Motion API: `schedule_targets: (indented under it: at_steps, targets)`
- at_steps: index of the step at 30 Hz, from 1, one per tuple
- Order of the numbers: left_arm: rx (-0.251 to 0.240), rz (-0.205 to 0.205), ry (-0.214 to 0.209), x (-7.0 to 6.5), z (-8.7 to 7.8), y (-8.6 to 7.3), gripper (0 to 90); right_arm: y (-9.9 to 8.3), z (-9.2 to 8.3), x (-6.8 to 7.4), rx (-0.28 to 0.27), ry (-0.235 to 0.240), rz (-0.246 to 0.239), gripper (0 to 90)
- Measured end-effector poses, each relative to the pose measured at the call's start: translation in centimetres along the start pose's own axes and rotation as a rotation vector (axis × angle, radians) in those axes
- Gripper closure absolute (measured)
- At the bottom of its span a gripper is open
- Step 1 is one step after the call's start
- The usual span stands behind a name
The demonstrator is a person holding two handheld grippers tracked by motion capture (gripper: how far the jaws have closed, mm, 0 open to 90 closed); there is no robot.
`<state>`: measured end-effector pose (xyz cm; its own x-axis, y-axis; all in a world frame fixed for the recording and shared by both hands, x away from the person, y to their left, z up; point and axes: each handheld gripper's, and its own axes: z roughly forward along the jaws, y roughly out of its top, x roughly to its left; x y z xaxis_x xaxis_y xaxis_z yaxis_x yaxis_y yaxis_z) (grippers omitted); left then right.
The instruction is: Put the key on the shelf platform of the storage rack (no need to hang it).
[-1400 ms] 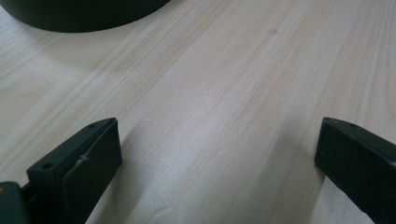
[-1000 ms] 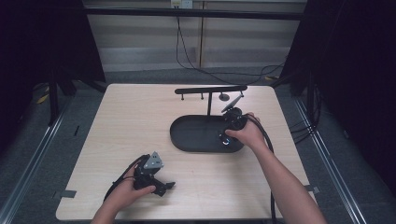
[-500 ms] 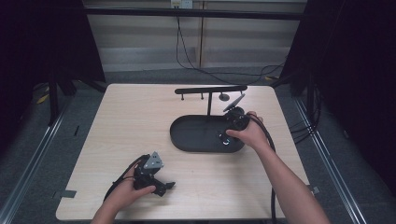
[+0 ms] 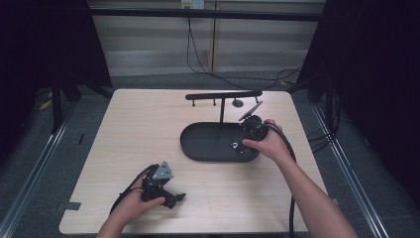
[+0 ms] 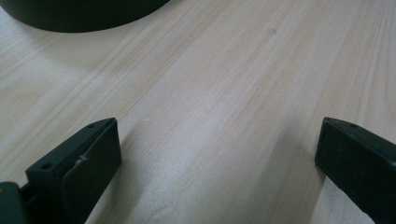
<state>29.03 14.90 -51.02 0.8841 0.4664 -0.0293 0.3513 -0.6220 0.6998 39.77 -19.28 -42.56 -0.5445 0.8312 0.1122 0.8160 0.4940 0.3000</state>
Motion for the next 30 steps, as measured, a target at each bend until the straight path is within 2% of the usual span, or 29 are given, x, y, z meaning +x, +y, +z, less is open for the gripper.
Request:
schedule_targets:
  at_steps: [7, 11, 13, 15, 30]
  targets:
    - [0.0, 0.0, 0.004, 0.0, 0.0, 0.0, 0.1, -1.0, -1.0, 0.1, -0.02, 0.009, -0.012, 20.7]
    - [0.0, 0.0, 0.003, 0.0, 0.0, 0.0, 0.1, -1.4, -1.1, 0.3, -0.013, 0.016, -0.023, 20.6]
    - [0.001, -0.001, 0.003, 0.0, 0.0, 0.0, 0.1, -1.8, -1.2, 0.5, -0.01, 0.004, -0.039, 20.7]
    - [0.001, -0.001, 0.003, 0.0, 0.0, 0.0, 0.1, -2.0, -1.3, 0.5, -0.016, 0.018, -0.038, 20.7]
    - [0.001, -0.001, 0.003, 0.0, 0.0, 0.0, 0.1, -3.7, -2.1, 0.8, -0.034, 0.024, -0.053, 20.9]
